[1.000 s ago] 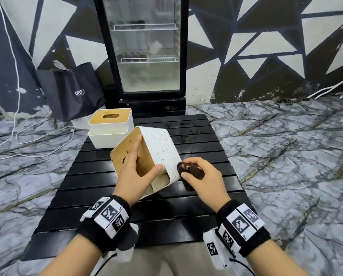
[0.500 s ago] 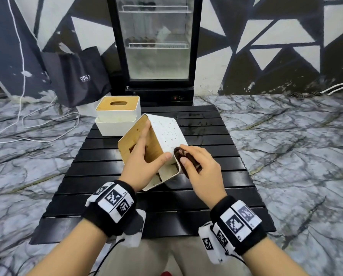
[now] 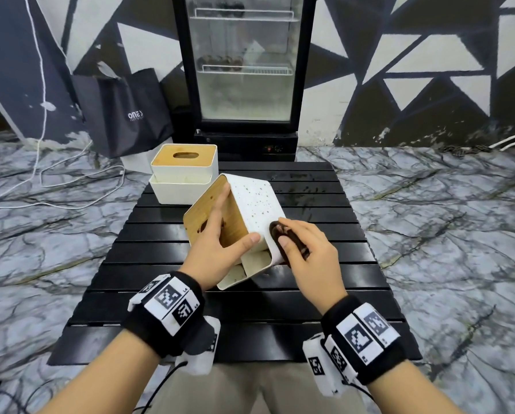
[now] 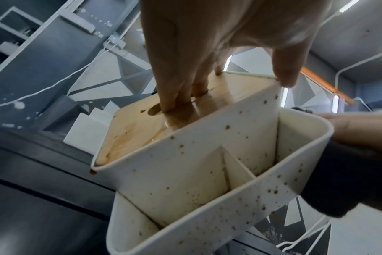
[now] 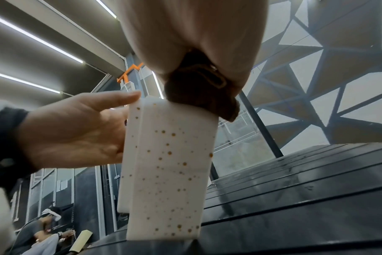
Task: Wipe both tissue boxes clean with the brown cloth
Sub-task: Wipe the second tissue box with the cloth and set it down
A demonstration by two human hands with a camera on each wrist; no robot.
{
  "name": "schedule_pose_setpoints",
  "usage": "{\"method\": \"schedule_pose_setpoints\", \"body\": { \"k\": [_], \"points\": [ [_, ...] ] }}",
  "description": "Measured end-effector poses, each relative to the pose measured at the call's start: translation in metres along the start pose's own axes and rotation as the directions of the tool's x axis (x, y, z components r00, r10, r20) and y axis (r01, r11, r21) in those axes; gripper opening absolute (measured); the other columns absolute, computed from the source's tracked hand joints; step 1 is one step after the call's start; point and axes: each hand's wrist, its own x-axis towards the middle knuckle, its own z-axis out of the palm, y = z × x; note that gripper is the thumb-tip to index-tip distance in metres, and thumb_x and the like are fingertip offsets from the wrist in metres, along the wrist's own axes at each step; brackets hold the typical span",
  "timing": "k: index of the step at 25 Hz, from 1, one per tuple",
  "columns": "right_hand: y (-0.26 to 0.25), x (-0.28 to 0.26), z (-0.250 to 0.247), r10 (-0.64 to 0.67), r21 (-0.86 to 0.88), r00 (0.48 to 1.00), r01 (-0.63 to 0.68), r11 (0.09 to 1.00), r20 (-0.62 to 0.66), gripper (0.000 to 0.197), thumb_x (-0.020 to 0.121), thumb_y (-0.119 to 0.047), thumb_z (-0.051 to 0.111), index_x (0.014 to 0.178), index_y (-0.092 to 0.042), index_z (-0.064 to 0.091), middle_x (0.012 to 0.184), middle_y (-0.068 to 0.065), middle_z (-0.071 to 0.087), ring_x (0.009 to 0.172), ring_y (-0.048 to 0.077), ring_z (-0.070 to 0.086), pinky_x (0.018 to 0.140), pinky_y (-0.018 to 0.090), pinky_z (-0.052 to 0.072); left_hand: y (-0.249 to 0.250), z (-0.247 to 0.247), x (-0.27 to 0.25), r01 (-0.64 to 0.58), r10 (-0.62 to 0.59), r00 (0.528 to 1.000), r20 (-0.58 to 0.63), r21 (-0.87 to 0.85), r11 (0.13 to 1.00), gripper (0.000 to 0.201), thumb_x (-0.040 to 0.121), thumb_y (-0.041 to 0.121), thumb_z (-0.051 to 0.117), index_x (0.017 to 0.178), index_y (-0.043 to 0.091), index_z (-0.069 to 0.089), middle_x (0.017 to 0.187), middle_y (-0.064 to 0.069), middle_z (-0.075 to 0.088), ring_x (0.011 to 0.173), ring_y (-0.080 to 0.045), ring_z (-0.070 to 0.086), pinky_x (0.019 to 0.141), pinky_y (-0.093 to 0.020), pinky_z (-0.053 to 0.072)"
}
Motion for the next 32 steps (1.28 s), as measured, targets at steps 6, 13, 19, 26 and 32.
{"method": "schedule_pose_setpoints", "body": {
  "k": [6,13,19,26,32],
  "points": [
    [-0.012,0.003,0.003,-0.064,-0.032,0.997,0.065,0.997,0.029,0.031,0.085,-0.024,0.052,0.115,-0.024,0.062,0.108,-0.015,0.056,0.105,0.004,0.048,0.095,0.012,0.034,0.001,-0.003,0.002,-0.018,0.016,0.998,0.066,0.027,0.999,0.093,0.064,0.059,0.068,0.135,0.064,0.008,0.150,0.008,0.032,0.138,-0.008,0.031,0.114,-0.043,0.031],
    [-0.001,0.007,0.000,0.001,-0.005,1.000,-0.001,1.000,0.018,0.029,0.088,-0.018,0.054,0.116,-0.024,0.061,0.109,-0.011,0.058,0.109,0.012,0.051,0.098,0.027,0.040,0.000,-0.004,0.003,-0.006,0.006,0.998,0.068,-0.004,1.000,0.089,0.063,0.058,0.069,0.127,0.072,0.009,0.145,0.002,0.039,0.133,-0.011,0.039,0.111,-0.043,0.034],
    [-0.017,0.017,-0.001,-0.097,0.000,0.993,0.097,0.995,0.073,0.032,0.086,-0.023,0.052,0.116,-0.026,0.060,0.109,-0.014,0.056,0.108,0.012,0.050,0.098,0.021,0.037,-0.002,0.001,0.008,-0.064,0.056,0.984,0.167,0.044,0.997,0.095,0.067,0.057,0.069,0.139,0.060,0.007,0.150,0.015,0.028,0.137,-0.006,0.031,0.113,-0.043,0.031],
    [-0.019,0.013,0.001,-0.146,-0.008,0.985,0.147,0.989,0.095,0.032,0.086,-0.023,0.053,0.116,-0.027,0.060,0.108,-0.018,0.054,0.107,0.013,0.050,0.096,0.018,0.036,-0.004,-0.002,0.010,-0.059,0.055,0.985,0.162,0.020,0.998,0.094,0.068,0.054,0.070,0.139,0.060,0.009,0.150,0.010,0.032,0.138,-0.009,0.032,0.114,-0.044,0.030],
    [-0.015,0.016,-0.001,-0.107,0.009,0.990,0.106,0.994,0.094,0.031,0.085,-0.024,0.052,0.116,-0.028,0.060,0.107,-0.021,0.053,0.108,0.013,0.050,0.096,0.023,0.039,-0.004,-0.004,0.009,-0.052,0.048,0.986,0.162,0.020,0.998,0.094,0.068,0.053,0.071,0.138,0.061,0.009,0.149,0.007,0.035,0.137,-0.011,0.035,0.114,-0.043,0.030]
  ]
}}
